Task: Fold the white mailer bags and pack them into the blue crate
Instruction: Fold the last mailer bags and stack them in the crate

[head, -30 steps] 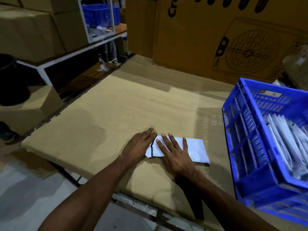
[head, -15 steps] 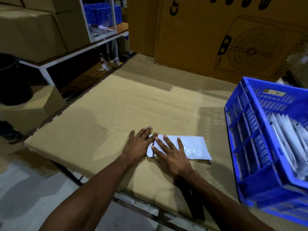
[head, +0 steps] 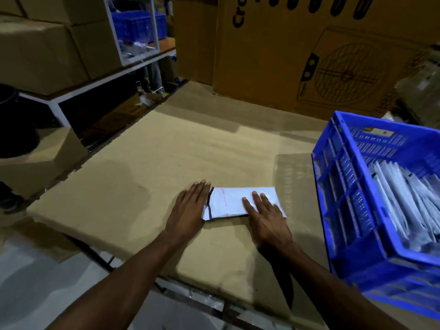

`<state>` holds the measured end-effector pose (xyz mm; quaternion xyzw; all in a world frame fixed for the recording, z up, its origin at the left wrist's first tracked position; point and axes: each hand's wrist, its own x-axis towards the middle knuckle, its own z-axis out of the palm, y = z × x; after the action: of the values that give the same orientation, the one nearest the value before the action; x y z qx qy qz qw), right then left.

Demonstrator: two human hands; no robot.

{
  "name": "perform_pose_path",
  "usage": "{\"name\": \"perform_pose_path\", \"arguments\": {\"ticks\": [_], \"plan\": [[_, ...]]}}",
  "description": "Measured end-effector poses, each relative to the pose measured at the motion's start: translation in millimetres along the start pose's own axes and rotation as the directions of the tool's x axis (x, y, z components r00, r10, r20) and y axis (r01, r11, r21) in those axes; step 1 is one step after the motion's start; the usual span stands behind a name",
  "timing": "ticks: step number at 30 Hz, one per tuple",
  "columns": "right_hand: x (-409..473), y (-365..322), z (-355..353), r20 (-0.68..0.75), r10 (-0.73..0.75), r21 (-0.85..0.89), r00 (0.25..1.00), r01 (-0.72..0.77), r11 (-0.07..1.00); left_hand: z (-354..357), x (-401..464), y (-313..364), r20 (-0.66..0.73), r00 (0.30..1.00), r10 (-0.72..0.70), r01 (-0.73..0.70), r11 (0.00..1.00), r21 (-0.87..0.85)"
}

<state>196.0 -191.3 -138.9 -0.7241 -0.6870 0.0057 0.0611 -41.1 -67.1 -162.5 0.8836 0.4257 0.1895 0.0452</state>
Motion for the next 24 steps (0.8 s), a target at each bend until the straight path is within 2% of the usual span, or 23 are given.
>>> {"name": "perform_pose_path", "arguments": {"ticks": [3, 6, 11, 14, 21, 24], "plan": [[3, -11, 2, 0.035, 0.076, -0.036, 0.997, -0.075, 0.997, -2, -8, 8, -0.061, 0.994, 0.096, -0.093, 0.994, 0.052], [6, -26, -3, 0.039, 0.066, -0.063, 0.997, -0.064, 0.996, -4, -5, 12, -0.046, 0.989, 0.141, -0.131, 0.977, 0.166], [13, -36, -2, -0.059, -0.073, -0.095, 0.996, 0.068, 0.993, -2, -3, 12, 0.026, 0.999, 0.019, -0.024, 0.978, 0.208], [26, -33, 0, -0.016, -0.112, -0.142, 0.994, 0.109, 0.984, -1, 0, 11, 0.082, 0.997, 0.008, -0.022, 0.984, 0.176], [43, -29, -6, 0.149, -0.117, -0.060, 0.982, 0.127, 0.990, 2, -3, 9, 0.065, 0.990, 0.128, -0.138, 0.971, 0.193], [27, -25, 1, 0.100, -0.140, -0.011, 0.985, 0.141, 0.990, -1, -8, 12, 0.075, 0.981, 0.177, -0.190, 0.959, 0.211]]}}
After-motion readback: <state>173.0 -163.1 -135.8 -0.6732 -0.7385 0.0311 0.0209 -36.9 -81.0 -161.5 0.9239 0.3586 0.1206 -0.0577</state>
